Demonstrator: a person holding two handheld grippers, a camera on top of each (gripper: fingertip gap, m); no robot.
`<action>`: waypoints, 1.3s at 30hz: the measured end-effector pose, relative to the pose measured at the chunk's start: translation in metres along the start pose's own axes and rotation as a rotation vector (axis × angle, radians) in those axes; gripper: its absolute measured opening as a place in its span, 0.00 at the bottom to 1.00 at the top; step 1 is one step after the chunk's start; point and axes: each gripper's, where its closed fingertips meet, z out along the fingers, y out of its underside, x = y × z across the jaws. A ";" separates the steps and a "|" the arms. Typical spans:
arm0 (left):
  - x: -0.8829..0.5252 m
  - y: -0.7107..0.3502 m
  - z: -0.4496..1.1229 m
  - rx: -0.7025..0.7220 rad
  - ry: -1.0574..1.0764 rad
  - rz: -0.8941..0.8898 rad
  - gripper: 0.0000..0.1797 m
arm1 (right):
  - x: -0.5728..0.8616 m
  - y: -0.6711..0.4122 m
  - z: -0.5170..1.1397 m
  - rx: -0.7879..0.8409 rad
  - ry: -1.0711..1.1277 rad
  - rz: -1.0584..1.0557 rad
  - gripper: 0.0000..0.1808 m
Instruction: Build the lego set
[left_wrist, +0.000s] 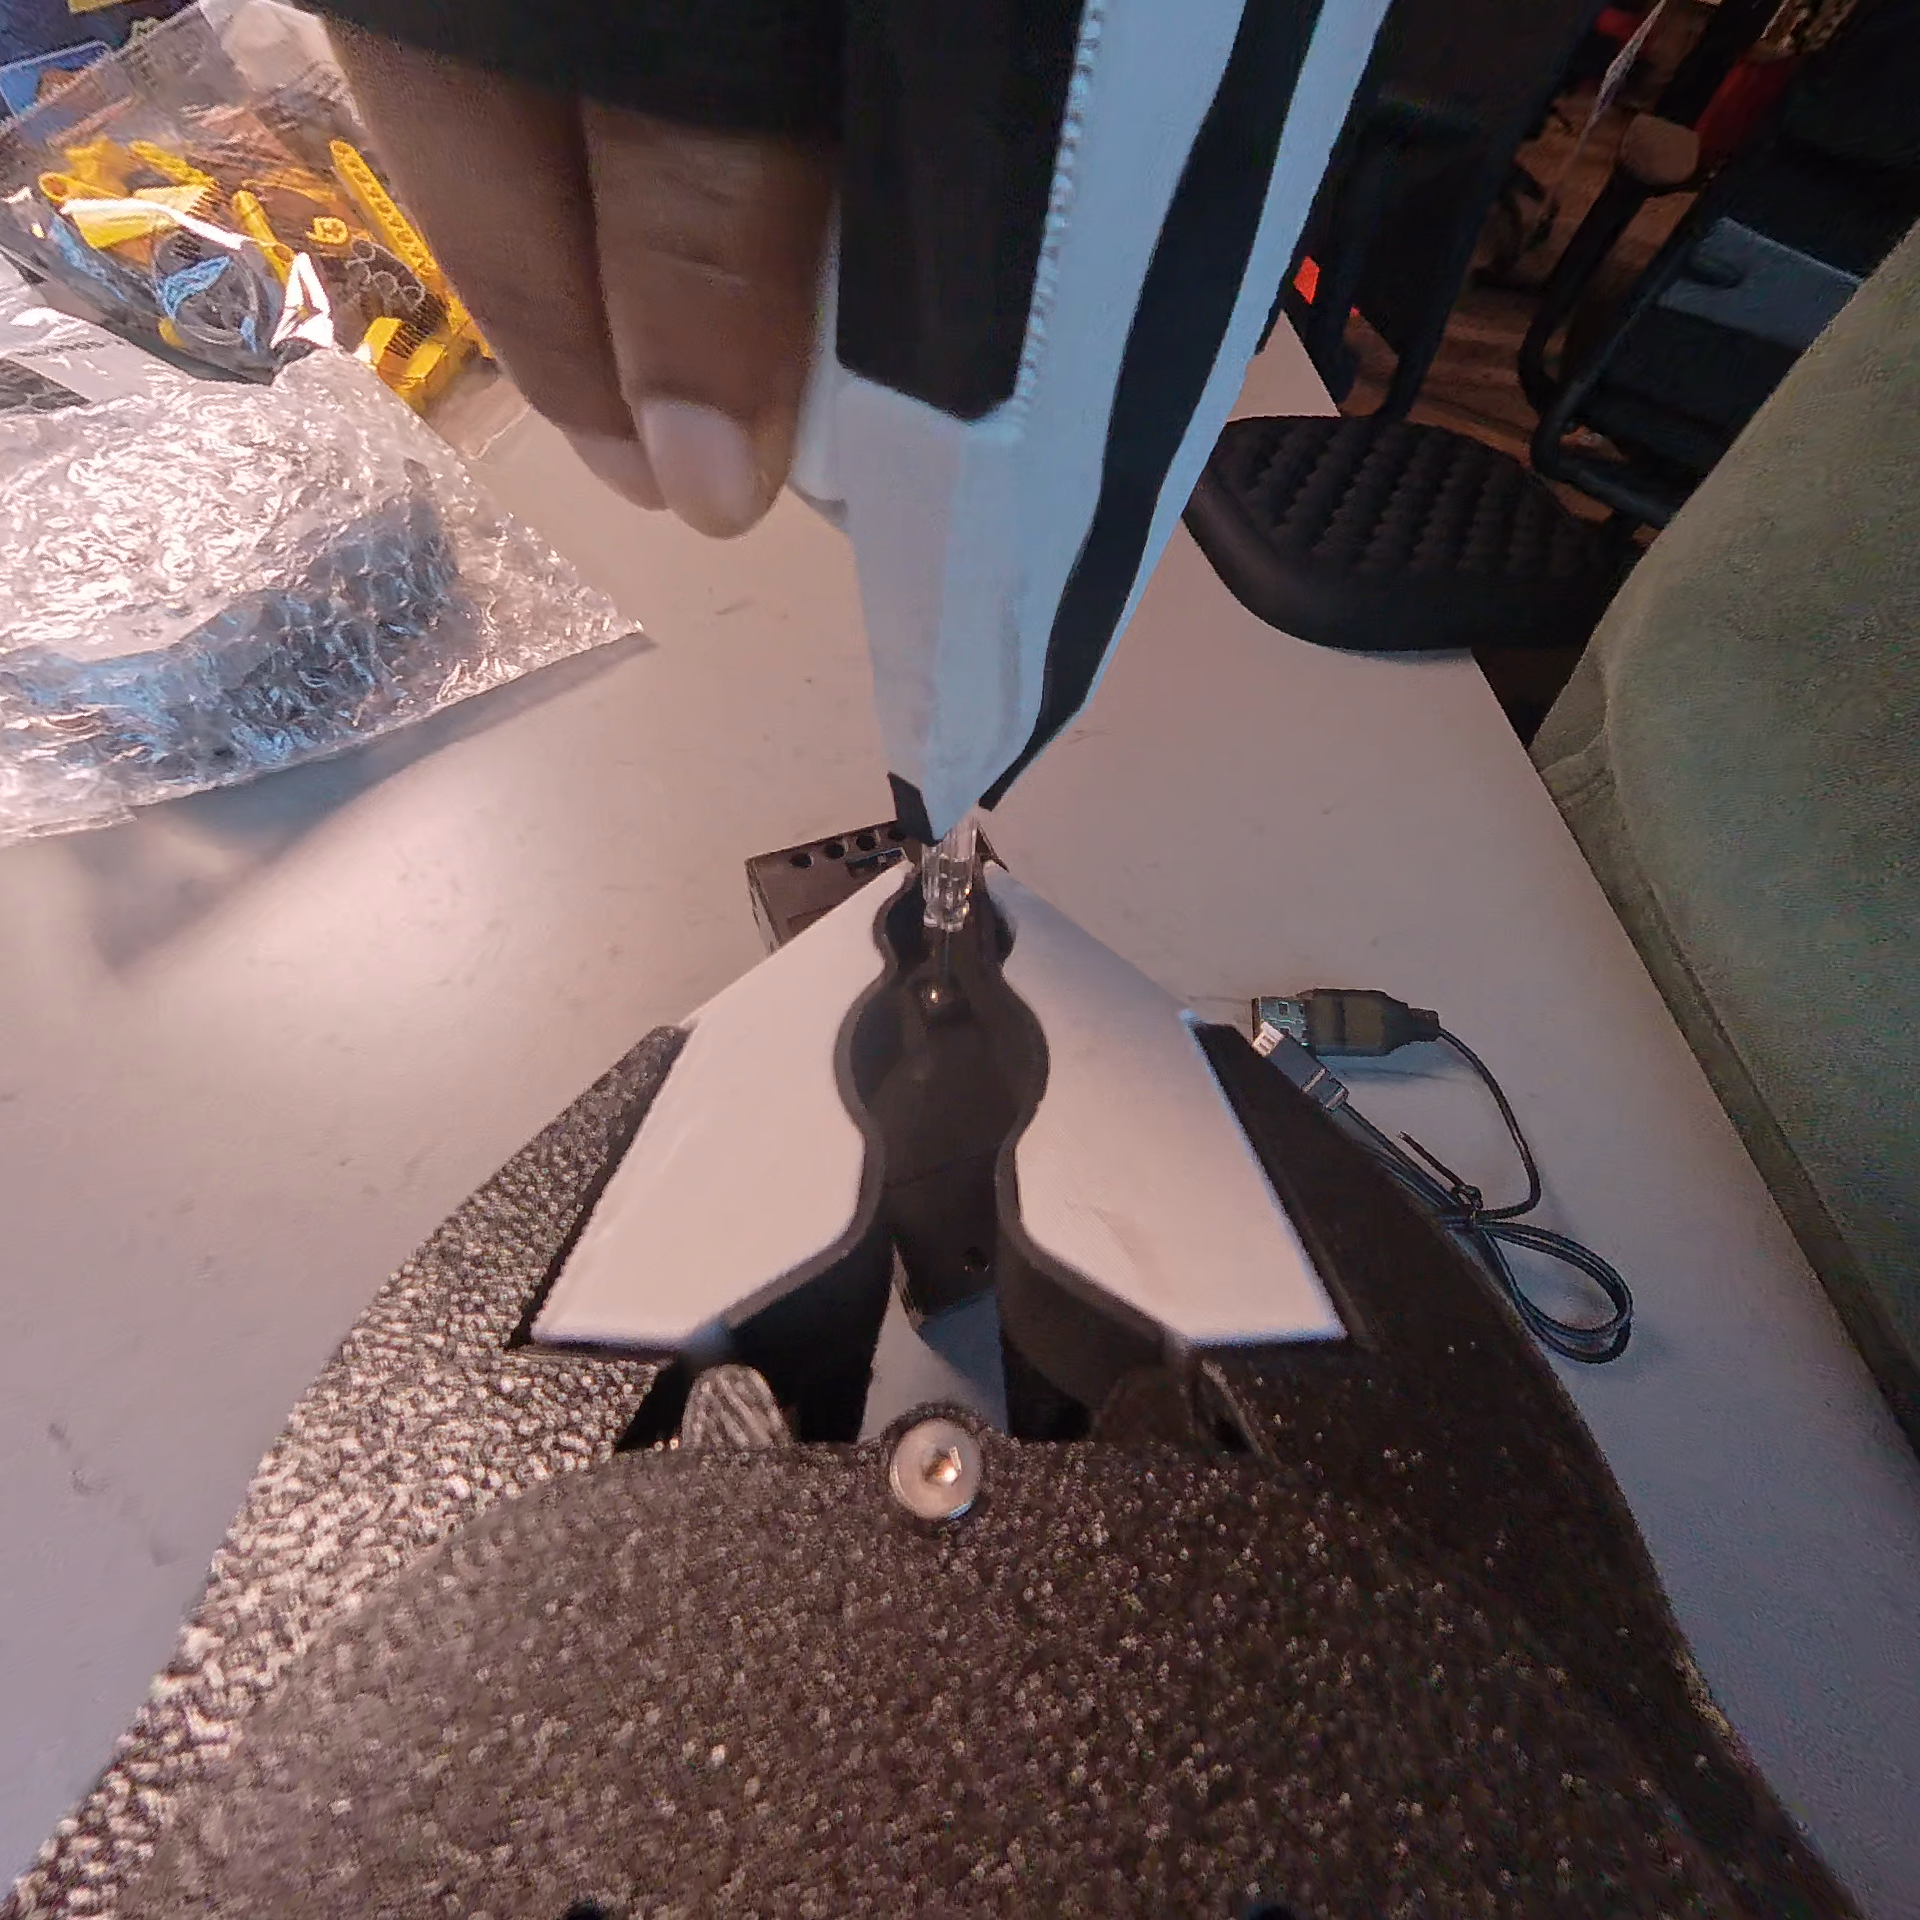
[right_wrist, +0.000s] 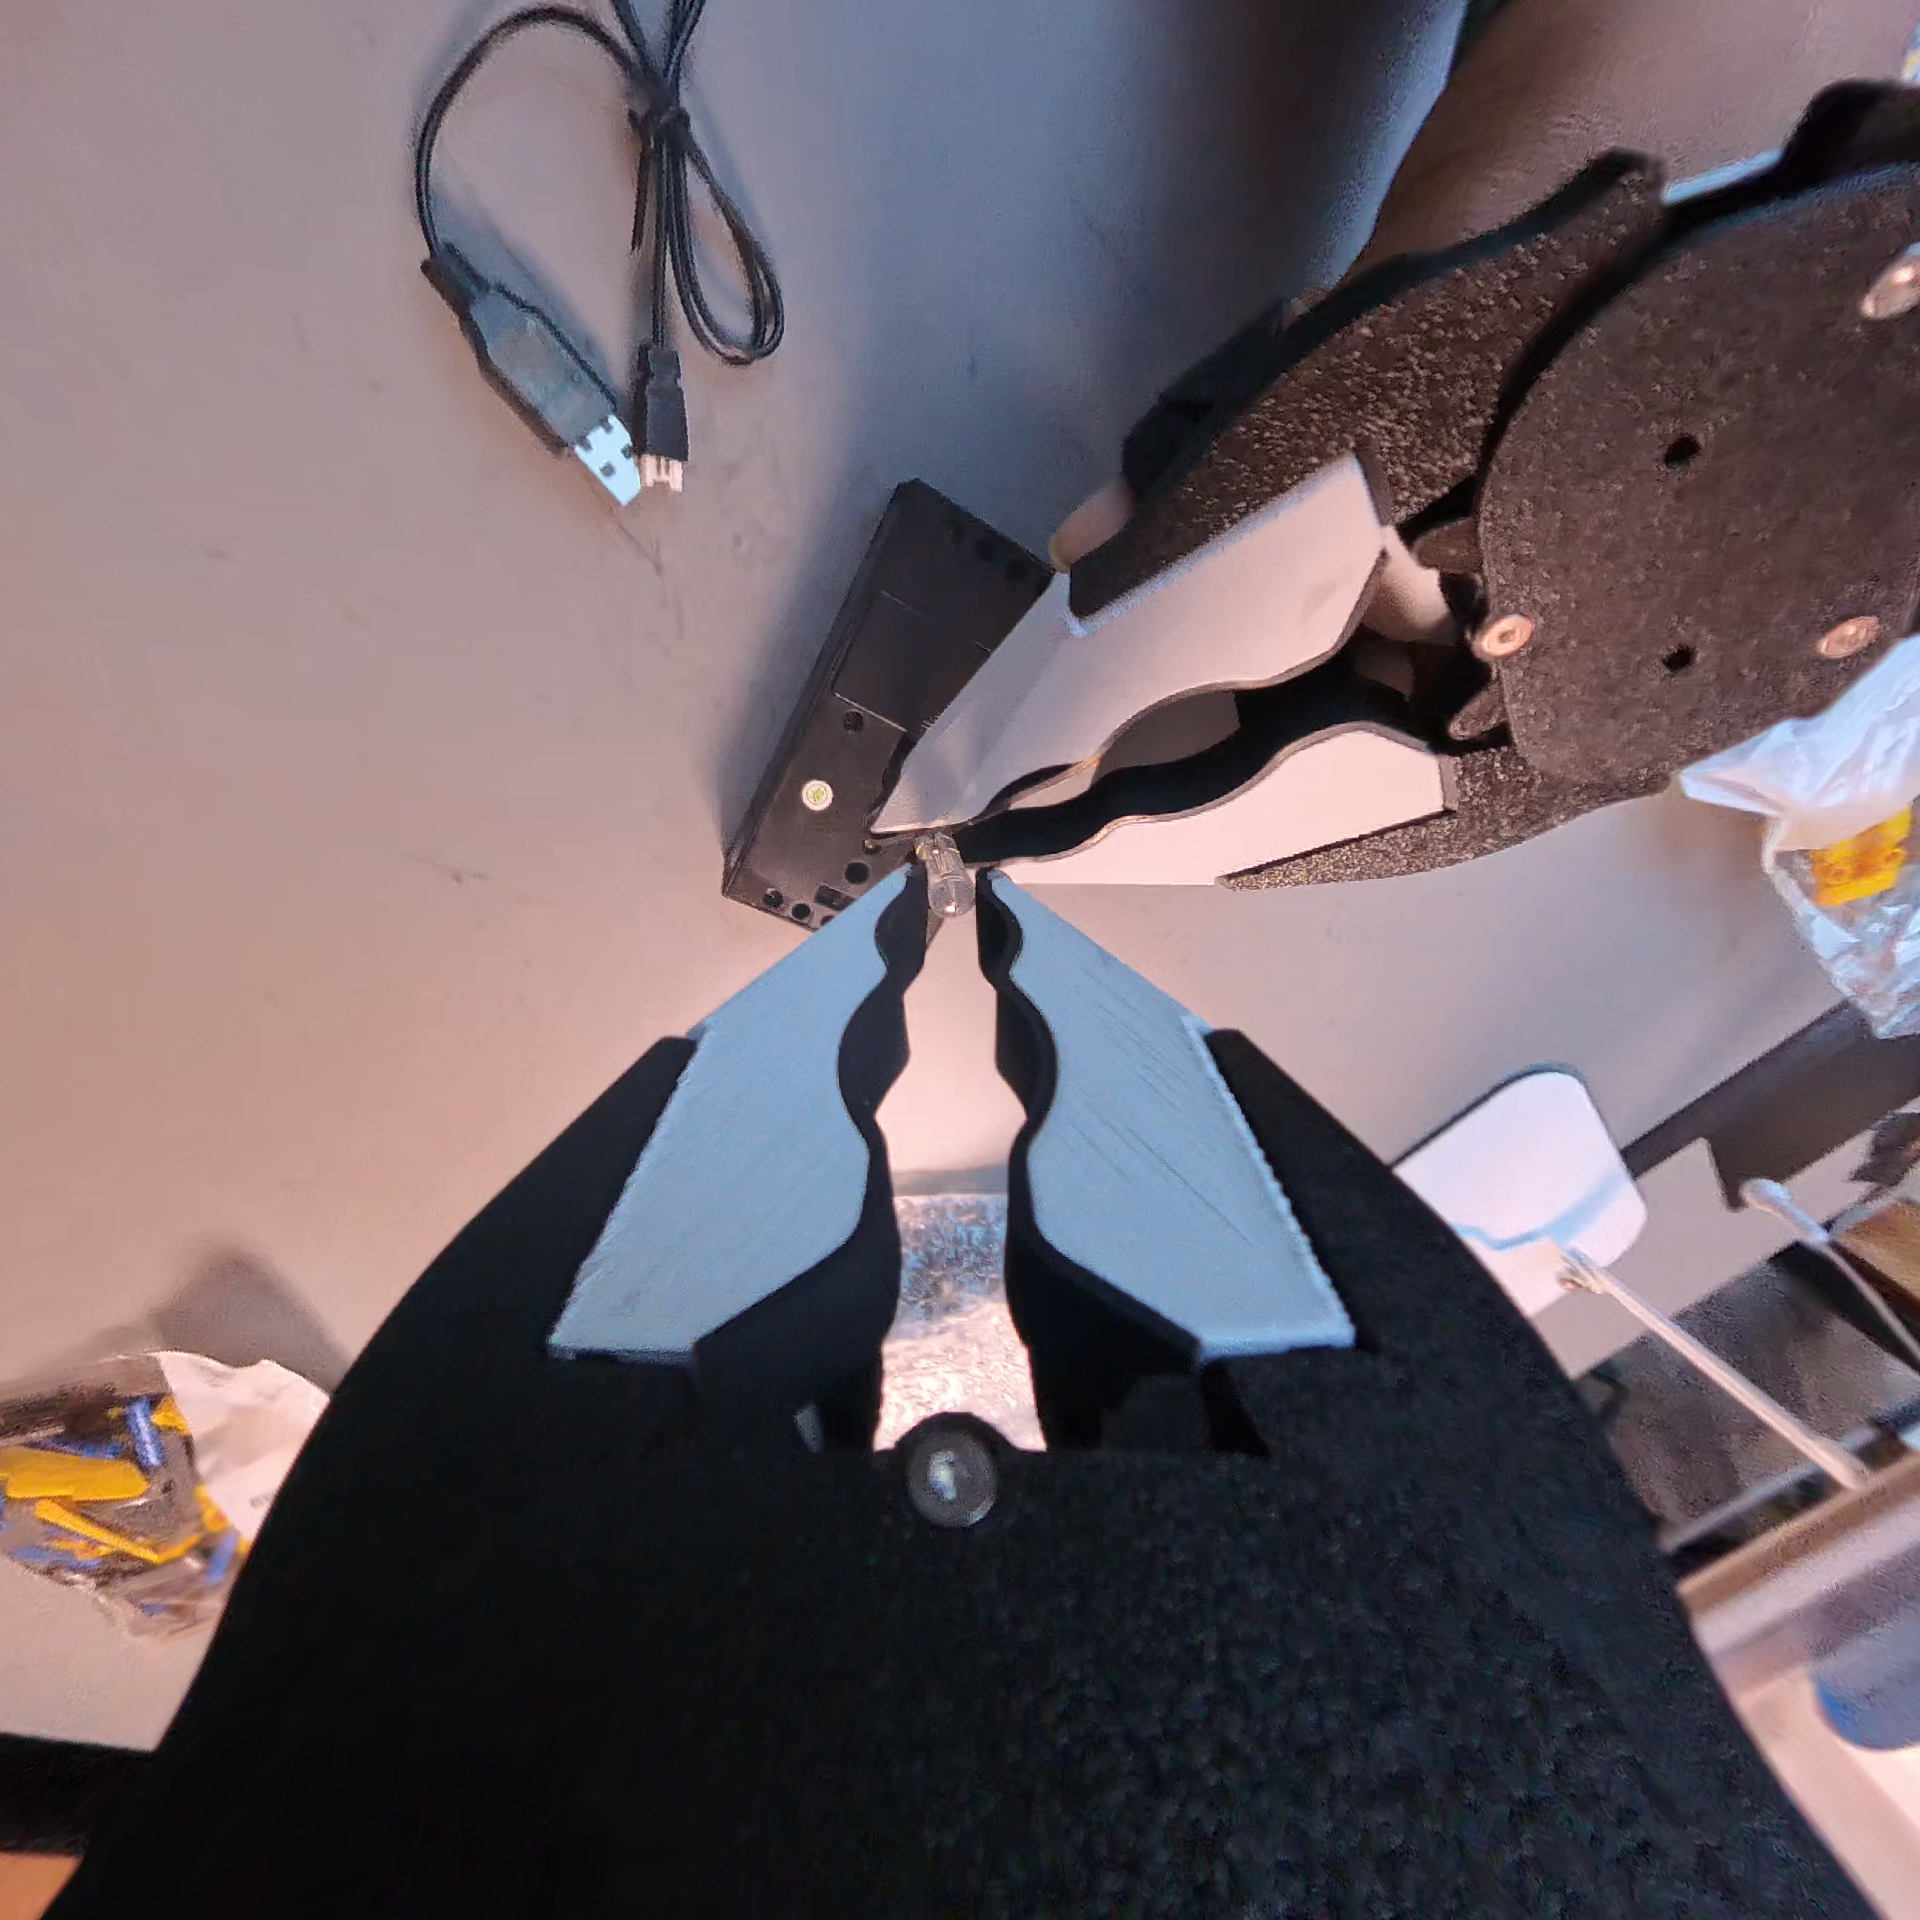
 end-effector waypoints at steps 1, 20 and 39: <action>-0.002 0.000 0.000 0.000 -0.012 -0.005 0.04 | 0.001 0.001 0.000 -0.010 0.011 0.016 0.04; 0.005 0.002 -0.002 -0.005 0.013 0.015 0.06 | -0.004 -0.008 0.000 0.052 -0.059 0.197 0.04; 0.001 0.000 -0.006 0.007 -0.023 0.001 0.08 | 0.000 -0.004 0.001 0.069 -0.086 0.405 0.04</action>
